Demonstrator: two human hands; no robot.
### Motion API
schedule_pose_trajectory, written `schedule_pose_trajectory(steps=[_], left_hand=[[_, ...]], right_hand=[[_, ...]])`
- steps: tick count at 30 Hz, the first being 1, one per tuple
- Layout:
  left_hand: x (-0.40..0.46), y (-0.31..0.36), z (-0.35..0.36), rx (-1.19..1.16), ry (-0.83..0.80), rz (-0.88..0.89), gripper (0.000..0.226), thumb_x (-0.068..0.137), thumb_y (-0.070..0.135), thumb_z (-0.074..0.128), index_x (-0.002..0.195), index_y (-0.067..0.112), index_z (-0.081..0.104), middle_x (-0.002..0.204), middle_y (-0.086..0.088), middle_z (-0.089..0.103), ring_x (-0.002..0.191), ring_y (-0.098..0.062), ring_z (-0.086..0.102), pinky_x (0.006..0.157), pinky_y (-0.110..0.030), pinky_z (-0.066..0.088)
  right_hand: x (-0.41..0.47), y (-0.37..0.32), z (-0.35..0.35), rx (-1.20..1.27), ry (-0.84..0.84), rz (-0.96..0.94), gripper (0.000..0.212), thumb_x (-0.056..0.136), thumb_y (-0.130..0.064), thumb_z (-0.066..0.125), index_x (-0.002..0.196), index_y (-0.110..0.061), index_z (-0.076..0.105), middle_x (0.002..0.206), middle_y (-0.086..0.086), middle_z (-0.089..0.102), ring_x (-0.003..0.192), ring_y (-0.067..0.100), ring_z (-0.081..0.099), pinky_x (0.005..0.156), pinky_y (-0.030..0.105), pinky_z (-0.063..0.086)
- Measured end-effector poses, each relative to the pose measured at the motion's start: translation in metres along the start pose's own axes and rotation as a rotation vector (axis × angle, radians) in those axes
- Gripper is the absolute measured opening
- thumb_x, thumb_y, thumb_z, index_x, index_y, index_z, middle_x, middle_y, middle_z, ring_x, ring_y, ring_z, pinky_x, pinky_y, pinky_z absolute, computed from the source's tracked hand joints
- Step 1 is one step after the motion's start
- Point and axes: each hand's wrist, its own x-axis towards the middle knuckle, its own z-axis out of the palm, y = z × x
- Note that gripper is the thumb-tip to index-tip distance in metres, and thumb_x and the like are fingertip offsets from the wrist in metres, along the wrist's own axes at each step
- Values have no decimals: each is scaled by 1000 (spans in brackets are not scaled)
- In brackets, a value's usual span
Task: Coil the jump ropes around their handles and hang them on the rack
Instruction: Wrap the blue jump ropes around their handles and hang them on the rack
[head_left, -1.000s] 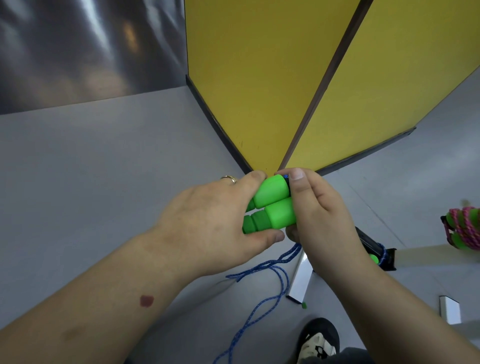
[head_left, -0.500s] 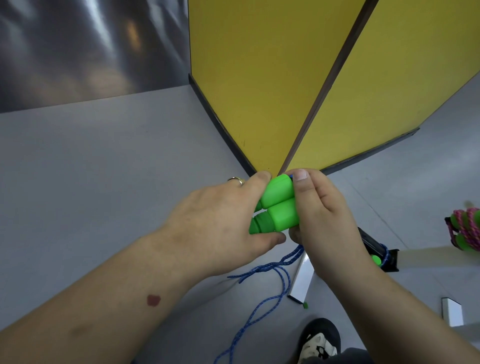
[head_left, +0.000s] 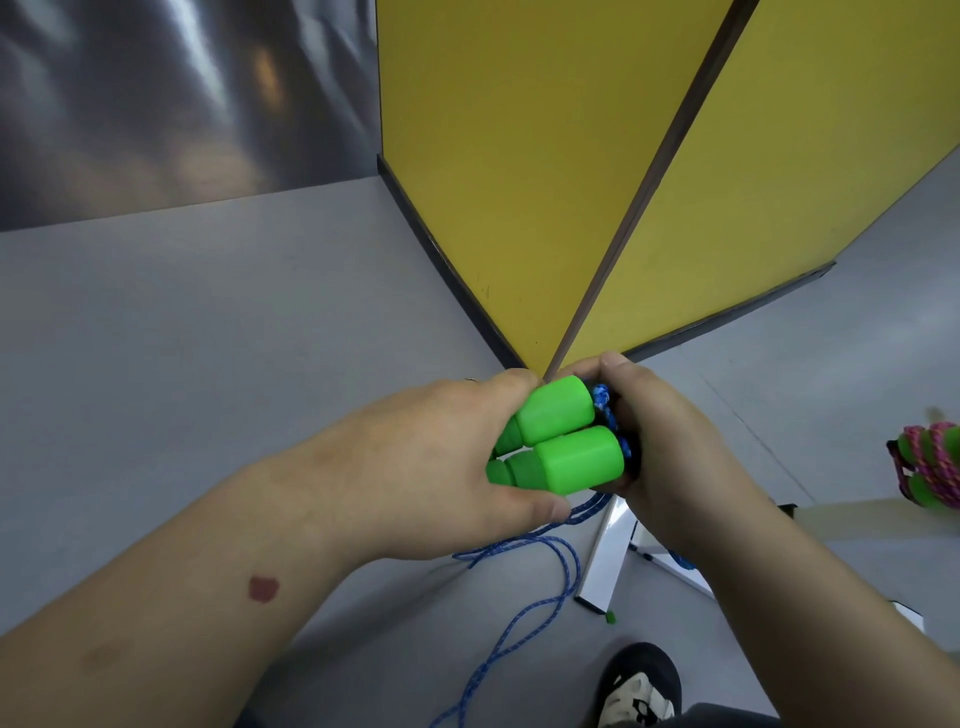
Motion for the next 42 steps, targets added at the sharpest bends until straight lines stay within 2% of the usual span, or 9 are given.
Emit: schedule_pose_trajectory(steps=[6, 15, 18, 22, 24, 27, 32, 35, 42], left_hand=[[-3, 3, 3, 155, 51, 4, 69, 78, 76, 59, 133, 44, 34, 95, 13, 56, 84, -8, 60, 74, -37, 56], [-2, 1, -1, 38, 77, 29, 61, 76, 74, 64, 125, 47, 39, 91, 14, 59, 79, -3, 59, 66, -32, 52], [-2, -4, -5, -55, 77, 18, 58, 73, 75, 64, 121, 50, 43, 93, 16, 64, 82, -2, 62, 72, -37, 56], [-1, -5, -11, -187, 101, 10, 48, 73, 74, 64, 112, 49, 49, 91, 16, 67, 79, -1, 64, 71, -36, 57], [-1, -8, -13, -186, 123, -7, 44, 75, 73, 64, 108, 48, 50, 88, 17, 66, 76, 1, 63, 69, -34, 55], [1, -16, -14, -86, 159, -66, 43, 76, 75, 61, 102, 45, 47, 82, 14, 63, 73, -2, 60, 65, -34, 51], [2, -22, -10, 190, 73, -152, 53, 78, 77, 60, 111, 39, 43, 90, 10, 57, 80, -15, 59, 70, -37, 52], [0, -15, -4, 229, -29, -119, 52, 76, 75, 62, 110, 40, 43, 89, 10, 56, 80, -15, 59, 70, -37, 53], [-6, 2, 3, 191, -125, -13, 50, 73, 77, 64, 105, 46, 41, 88, 12, 56, 76, -6, 56, 68, -35, 52]], right_hand=[[-10, -4, 12, -141, 37, -143, 35, 104, -41, 43, 87, -21, 66, 71, 9, 47, 56, 17, 43, 45, 24, 33], [-5, -4, 0, 29, -35, -55, 42, 94, -57, 45, 95, -21, 68, 77, 9, 52, 55, 16, 42, 49, 29, 33], [2, -2, -7, 133, -41, -8, 40, 97, -48, 41, 83, -25, 71, 68, 4, 57, 51, 15, 40, 49, 28, 30], [1, 8, -6, -292, 81, -112, 41, 100, -22, 39, 64, -34, 55, 56, -8, 46, 53, 14, 38, 52, 25, 32], [-5, 12, -2, -572, 80, -231, 35, 96, -30, 36, 67, -42, 50, 56, -14, 46, 54, 9, 38, 54, 26, 35], [-16, 8, 6, -946, 23, -307, 26, 102, -40, 29, 83, -32, 43, 64, -6, 49, 61, 17, 46, 60, 45, 42], [-44, -25, 16, -1407, -255, -329, 26, 103, -48, 27, 89, -30, 40, 79, -6, 49, 72, 14, 49, 65, 36, 43], [-44, -44, 5, -1321, -336, -308, 28, 98, -50, 39, 92, -29, 55, 82, -7, 56, 73, 11, 53, 66, 37, 48], [-10, -32, -20, -578, -260, -266, 14, 92, -31, 66, 88, -22, 74, 74, 4, 68, 67, 22, 59, 62, 38, 51]])
